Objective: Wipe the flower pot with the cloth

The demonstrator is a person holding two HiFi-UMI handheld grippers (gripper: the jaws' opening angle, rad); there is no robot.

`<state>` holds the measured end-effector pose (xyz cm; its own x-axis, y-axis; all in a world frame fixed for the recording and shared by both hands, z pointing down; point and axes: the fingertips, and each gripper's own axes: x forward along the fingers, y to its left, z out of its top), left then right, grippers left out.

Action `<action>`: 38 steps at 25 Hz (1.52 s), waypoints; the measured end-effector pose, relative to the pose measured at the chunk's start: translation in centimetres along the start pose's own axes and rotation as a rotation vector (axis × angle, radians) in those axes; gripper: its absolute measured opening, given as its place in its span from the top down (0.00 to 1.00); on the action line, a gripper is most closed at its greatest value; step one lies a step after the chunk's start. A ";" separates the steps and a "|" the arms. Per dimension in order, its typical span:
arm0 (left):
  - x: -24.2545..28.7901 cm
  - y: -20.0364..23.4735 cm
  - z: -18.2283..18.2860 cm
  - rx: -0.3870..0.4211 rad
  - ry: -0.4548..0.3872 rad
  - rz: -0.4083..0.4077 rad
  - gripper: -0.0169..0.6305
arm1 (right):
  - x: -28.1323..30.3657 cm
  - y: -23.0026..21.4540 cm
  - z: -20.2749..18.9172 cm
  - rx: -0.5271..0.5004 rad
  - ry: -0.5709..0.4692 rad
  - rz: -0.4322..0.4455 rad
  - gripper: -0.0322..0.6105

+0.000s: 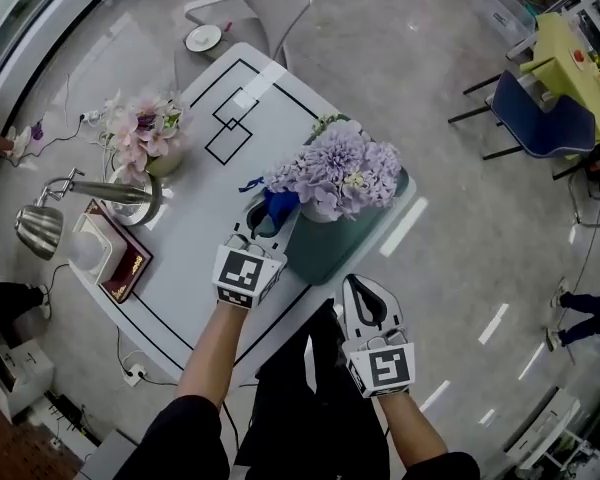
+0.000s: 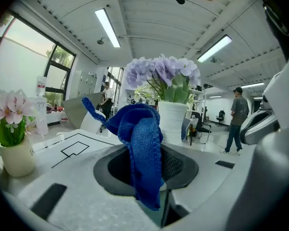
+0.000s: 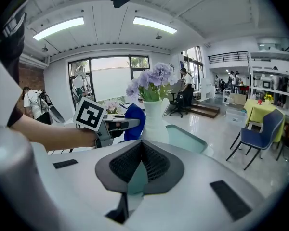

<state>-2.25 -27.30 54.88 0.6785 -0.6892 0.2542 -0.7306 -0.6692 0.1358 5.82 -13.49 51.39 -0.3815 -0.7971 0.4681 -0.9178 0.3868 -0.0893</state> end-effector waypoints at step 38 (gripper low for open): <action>1.1 1.9 -2.2 0.014 0.052 -0.027 0.79 | -1.1 -0.1 -1.5 0.006 0.011 0.025 0.94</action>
<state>-3.04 -28.67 57.56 0.6925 -0.6558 0.3005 -0.7109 -0.6912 0.1298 6.49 -11.97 52.22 -0.4033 -0.7817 0.4757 -0.9085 0.4041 -0.1062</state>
